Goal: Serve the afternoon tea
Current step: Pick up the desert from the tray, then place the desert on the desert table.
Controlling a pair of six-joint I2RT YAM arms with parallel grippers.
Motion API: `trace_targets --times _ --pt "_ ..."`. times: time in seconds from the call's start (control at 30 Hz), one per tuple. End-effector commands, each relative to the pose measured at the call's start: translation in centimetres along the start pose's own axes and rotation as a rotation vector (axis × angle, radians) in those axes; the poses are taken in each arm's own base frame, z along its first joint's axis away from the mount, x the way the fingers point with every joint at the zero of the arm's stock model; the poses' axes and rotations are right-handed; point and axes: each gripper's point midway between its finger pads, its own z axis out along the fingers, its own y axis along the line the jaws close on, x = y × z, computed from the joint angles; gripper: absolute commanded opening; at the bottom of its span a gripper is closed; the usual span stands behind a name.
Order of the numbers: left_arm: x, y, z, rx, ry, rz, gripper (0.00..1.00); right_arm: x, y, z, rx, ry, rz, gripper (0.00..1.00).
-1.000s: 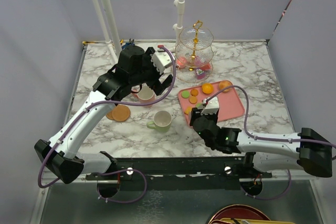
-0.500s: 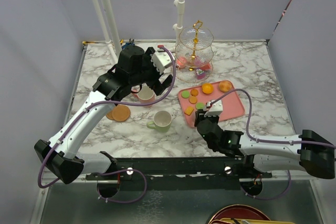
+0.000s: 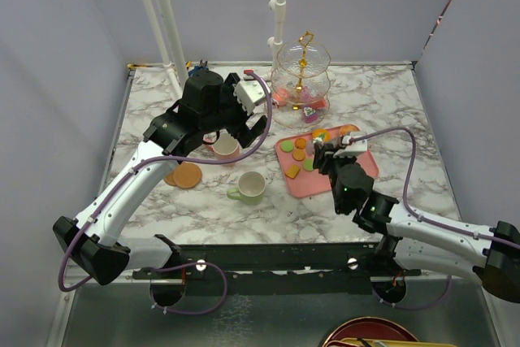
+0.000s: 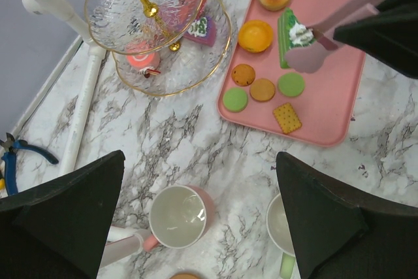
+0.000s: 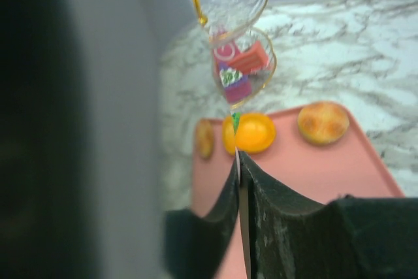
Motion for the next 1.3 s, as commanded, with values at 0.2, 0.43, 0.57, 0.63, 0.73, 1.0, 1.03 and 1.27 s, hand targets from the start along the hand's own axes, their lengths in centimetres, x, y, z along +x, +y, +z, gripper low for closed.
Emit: trace_targets --times 0.2,0.43,0.57,0.63,0.73,1.0,1.03,1.27 --pt "-0.8 0.4 -0.6 -0.029 -0.022 0.000 0.99 -6.1 5.1 5.5 -0.213 -0.056 0.012 0.36" --pt "-0.9 0.5 -1.1 -0.041 -0.029 0.006 0.99 -3.4 7.0 7.6 -0.246 0.021 0.024 0.35" --pt "-0.9 0.5 -1.2 -0.040 -0.032 0.007 0.99 -2.5 6.9 9.1 -0.230 0.033 0.025 0.35" --pt "-0.9 0.4 -1.2 -0.038 -0.033 0.006 0.99 -2.4 6.5 10.2 -0.209 0.022 0.025 0.35" --pt "-1.0 0.5 -1.3 -0.040 -0.035 0.009 0.99 -2.4 5.7 11.8 -0.171 -0.004 0.018 0.34" --pt "-1.0 0.4 -1.5 -0.045 -0.036 0.007 0.99 -1.5 4.5 16.0 -0.127 -0.014 0.008 0.34" --pt "-1.0 0.4 -1.6 -0.046 -0.038 0.008 0.99 -1.3 4.3 16.4 -0.119 -0.012 0.007 0.34" --pt "-0.8 0.4 -1.7 -0.049 -0.036 0.013 0.99 0.9 3.4 18.8 -0.068 -0.006 0.001 0.33"
